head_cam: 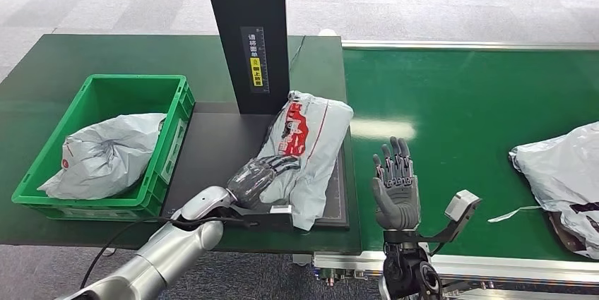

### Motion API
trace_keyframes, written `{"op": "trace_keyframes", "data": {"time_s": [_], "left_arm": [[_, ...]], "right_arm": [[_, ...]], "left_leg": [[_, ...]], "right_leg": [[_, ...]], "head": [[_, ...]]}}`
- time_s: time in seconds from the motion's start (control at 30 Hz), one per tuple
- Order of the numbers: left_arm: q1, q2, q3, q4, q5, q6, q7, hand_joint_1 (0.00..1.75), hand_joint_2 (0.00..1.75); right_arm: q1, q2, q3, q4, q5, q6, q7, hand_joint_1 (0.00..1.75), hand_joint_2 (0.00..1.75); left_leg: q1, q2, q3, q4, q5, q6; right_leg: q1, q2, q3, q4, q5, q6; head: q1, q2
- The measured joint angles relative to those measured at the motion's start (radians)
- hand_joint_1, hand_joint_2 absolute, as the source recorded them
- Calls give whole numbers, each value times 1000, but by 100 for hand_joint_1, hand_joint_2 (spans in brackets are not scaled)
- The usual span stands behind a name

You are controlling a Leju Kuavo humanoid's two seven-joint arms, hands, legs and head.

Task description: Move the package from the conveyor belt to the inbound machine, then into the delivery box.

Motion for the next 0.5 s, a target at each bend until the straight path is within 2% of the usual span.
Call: {"op": "trace_keyframes", "data": {"time_s": [0.5], "left_arm": [[-41,-16,-44,64,-13,28,10,175,175]], "right_arm": [[0,6,2,0,-8,0,10,0,175]], "left_leg": [[0,0,1,0,0,0]], "right_leg": [[0,0,1,0,0,0]], "head": [[0,0]]}}
